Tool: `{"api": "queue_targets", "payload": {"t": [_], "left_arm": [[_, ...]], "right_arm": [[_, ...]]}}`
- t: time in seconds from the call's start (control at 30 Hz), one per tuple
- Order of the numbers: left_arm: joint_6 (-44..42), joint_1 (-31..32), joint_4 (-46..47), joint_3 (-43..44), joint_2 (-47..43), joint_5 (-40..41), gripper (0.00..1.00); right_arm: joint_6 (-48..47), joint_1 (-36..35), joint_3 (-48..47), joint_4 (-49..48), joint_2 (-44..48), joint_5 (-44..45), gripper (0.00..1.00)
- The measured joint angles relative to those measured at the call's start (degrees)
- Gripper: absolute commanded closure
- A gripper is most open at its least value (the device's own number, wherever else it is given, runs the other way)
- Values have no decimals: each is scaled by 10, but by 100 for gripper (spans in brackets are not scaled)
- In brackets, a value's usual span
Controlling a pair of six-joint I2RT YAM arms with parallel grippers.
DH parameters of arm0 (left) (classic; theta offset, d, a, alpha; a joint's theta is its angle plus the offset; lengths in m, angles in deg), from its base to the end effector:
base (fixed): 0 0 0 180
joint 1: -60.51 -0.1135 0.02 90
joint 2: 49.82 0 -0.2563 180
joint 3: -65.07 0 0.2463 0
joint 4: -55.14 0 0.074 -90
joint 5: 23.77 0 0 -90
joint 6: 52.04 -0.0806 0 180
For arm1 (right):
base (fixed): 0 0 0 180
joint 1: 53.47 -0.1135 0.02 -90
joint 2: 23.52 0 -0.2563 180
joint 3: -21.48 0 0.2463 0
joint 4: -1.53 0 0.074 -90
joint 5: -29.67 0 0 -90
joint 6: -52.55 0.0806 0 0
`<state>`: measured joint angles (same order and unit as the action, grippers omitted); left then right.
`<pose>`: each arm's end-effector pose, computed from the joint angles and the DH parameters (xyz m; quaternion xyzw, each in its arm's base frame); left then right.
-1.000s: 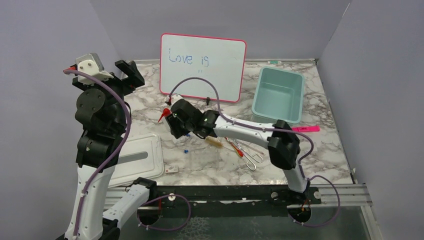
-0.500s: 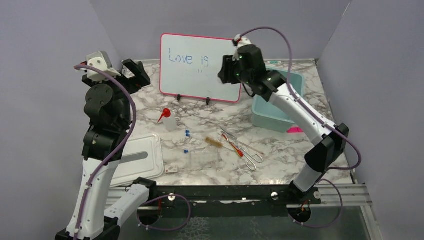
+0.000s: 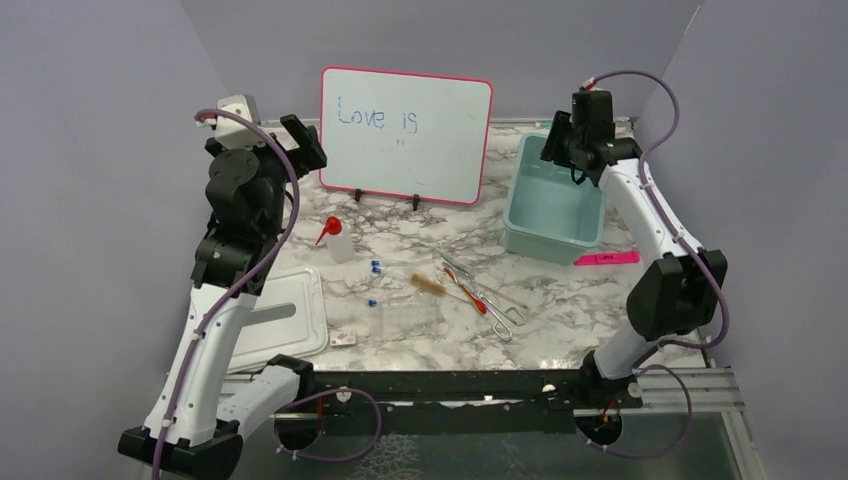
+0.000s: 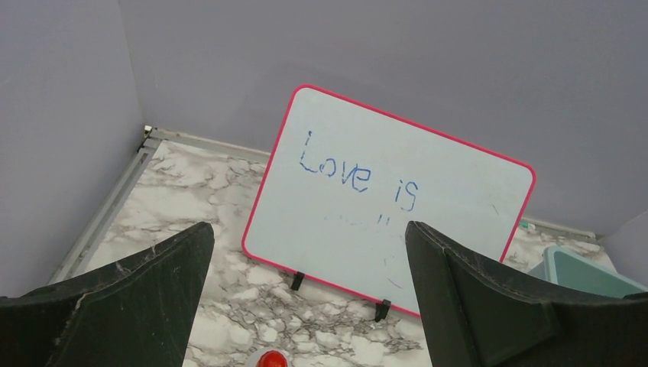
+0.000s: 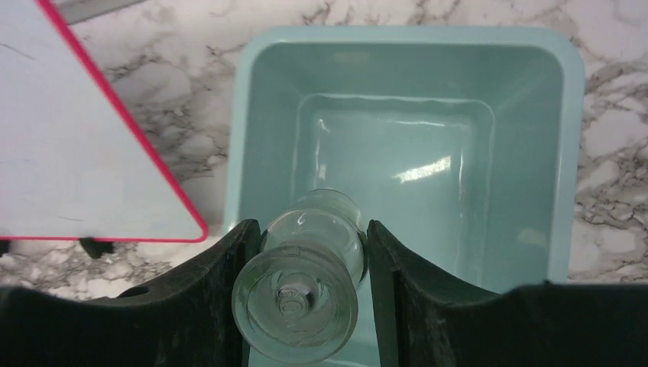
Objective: Organize the chemistry lab equipment
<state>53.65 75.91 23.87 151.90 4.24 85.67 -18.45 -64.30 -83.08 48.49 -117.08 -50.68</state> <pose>0.2256 -0.0343 0.4582 -0.1227 0.6875 -0.0757 0.7118 0.3973 0.0622 0.3262 0.1014 0.8827 0.0441 0.4567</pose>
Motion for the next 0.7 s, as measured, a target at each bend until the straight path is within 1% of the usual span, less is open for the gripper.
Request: {"api": "queue_targets", "payload": {"t": [0.2, 0.43, 0.7], "left_arm": [[4, 0, 7, 0, 16, 0, 1], [3, 0, 9, 19, 46, 1, 1], [-1, 0, 17, 48, 81, 1, 1]], "right_arm": [[10, 23, 33, -16, -60, -9, 65], [10, 23, 34, -61, -151, -18, 65], [3, 23, 34, -110, -217, -18, 65]]}}
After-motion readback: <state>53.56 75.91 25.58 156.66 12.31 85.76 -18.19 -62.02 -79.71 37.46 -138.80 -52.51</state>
